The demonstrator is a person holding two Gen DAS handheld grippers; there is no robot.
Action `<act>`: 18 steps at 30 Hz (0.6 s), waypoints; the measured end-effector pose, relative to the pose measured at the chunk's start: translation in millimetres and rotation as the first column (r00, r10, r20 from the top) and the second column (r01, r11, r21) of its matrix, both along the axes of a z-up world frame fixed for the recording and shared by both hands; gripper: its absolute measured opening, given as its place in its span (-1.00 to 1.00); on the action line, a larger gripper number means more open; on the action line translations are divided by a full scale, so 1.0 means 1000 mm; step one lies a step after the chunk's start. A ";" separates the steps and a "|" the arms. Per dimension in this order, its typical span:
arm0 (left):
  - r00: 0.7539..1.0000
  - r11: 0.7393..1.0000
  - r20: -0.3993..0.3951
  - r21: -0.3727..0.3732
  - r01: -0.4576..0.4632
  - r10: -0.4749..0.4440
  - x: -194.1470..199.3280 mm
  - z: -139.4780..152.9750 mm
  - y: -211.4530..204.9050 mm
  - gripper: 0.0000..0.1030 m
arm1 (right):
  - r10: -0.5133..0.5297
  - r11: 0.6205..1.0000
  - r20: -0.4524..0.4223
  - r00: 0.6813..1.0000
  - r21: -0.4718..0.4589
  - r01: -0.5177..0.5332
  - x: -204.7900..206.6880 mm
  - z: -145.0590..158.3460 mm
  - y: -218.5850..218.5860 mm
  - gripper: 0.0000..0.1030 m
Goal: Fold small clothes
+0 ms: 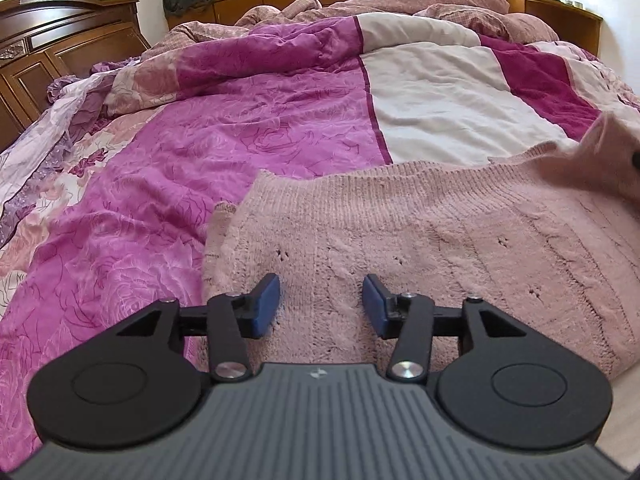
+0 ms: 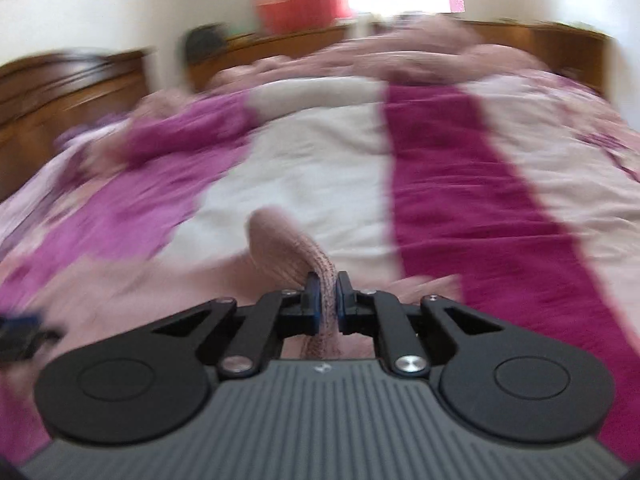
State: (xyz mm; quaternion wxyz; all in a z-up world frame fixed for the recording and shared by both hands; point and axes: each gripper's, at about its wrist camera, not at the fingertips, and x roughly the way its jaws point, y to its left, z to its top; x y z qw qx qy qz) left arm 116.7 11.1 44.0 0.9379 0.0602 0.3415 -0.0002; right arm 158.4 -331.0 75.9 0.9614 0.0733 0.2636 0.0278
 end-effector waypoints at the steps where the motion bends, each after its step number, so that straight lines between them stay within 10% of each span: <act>1: 1.000 1.000 0.001 0.002 0.000 0.000 0.001 0.000 0.000 0.10 | -0.049 0.999 -0.009 0.999 -0.003 0.049 0.005 -0.001 -0.008 -0.74; 5: 1.000 1.000 0.005 0.014 0.006 -0.006 0.000 0.001 0.000 0.13 | -0.171 0.985 -0.042 0.984 -0.047 0.169 0.010 -0.003 -0.026 -0.74; 11: 1.000 1.000 -0.003 -0.006 0.010 -0.010 0.003 0.003 0.004 0.15 | -0.040 0.999 0.015 0.999 0.036 0.039 -0.029 0.003 -0.019 -0.74; 18: 1.000 1.000 0.011 0.022 0.013 -0.013 0.002 -0.001 0.001 0.26 | -0.018 1.000 -0.121 0.992 0.000 0.018 -0.022 -0.039 -0.017 -0.83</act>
